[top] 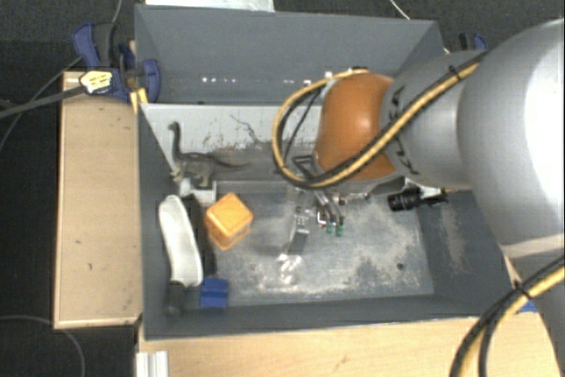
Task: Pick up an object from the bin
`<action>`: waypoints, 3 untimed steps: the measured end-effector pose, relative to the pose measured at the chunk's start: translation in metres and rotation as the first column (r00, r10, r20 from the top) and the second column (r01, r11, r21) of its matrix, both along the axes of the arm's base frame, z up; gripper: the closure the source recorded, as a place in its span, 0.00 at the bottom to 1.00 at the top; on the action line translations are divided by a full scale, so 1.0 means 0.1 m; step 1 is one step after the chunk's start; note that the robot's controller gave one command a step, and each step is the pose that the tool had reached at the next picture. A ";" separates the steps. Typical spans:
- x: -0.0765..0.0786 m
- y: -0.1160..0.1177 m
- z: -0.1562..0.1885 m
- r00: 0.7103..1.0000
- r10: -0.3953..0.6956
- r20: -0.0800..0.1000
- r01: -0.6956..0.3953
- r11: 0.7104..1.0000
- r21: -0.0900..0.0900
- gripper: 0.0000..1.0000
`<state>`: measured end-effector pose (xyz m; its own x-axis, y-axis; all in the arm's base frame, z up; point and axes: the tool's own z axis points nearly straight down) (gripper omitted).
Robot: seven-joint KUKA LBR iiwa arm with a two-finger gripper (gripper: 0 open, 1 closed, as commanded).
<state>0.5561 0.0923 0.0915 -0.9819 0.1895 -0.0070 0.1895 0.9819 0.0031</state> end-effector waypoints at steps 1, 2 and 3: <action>0.31 0.48 -0.21 0.968 0.252 -0.010 -0.252 0.968 0.007 0.00; 0.13 0.61 -0.21 0.996 0.085 0.000 -0.085 0.996 0.000 0.00; 0.11 0.74 -0.21 0.979 0.205 -0.006 -0.205 0.979 0.007 0.00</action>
Offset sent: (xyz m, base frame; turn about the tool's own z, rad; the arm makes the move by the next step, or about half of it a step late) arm 0.0118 0.0614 -0.0215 -0.0745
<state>0.5673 0.1668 0.0706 -0.9999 -0.0161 0.0003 -0.0161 0.9998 0.0093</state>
